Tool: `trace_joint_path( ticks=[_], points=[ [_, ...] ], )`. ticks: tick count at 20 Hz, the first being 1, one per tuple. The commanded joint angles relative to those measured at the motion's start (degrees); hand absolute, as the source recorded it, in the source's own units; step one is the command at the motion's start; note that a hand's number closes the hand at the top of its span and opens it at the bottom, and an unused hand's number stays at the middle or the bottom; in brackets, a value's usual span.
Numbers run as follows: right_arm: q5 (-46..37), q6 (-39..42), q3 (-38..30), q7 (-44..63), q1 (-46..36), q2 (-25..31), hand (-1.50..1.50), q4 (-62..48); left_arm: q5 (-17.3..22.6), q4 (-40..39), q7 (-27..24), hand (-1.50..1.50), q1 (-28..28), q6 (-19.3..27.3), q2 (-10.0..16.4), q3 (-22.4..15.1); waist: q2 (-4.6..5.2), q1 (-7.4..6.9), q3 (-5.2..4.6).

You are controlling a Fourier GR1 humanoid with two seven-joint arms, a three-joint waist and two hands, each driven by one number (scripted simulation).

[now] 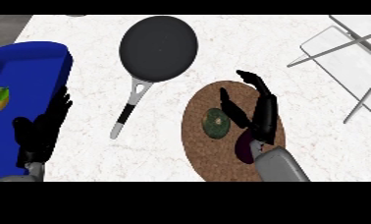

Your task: Pick the squash from the placemat and place it in the tiered shelf

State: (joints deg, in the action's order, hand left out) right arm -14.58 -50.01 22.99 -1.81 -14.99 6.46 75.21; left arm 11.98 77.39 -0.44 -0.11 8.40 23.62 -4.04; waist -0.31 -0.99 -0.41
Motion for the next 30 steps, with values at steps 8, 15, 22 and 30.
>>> trace_joint_path(
  ticks=[8,15,22,30],
  points=[
    [-30.46,-7.13,9.76,26.83,0.48,-5.69,-1.5,-9.85,3.75,0.41,3.97,0.0,1.29,-3.52,3.85,3.64,-1.15,3.07,-0.39],
    [-41.29,12.09,11.35,45.37,-1.82,-6.46,-1.5,-12.98,3.32,1.97,3.02,0.0,2.8,-2.75,3.17,3.44,-1.36,2.46,-0.41],
    [-44.91,38.94,15.99,64.9,-9.77,-6.46,-1.5,-9.45,2.94,1.84,3.43,0.0,1.62,-2.97,3.15,3.11,-0.86,1.71,-0.08],
    [-40.97,62.89,17.59,80.4,-16.0,-6.44,-1.5,2.73,3.52,-1.34,2.34,0.0,-0.02,-4.13,2.3,4.02,-0.18,2.1,0.18]
  ],
)
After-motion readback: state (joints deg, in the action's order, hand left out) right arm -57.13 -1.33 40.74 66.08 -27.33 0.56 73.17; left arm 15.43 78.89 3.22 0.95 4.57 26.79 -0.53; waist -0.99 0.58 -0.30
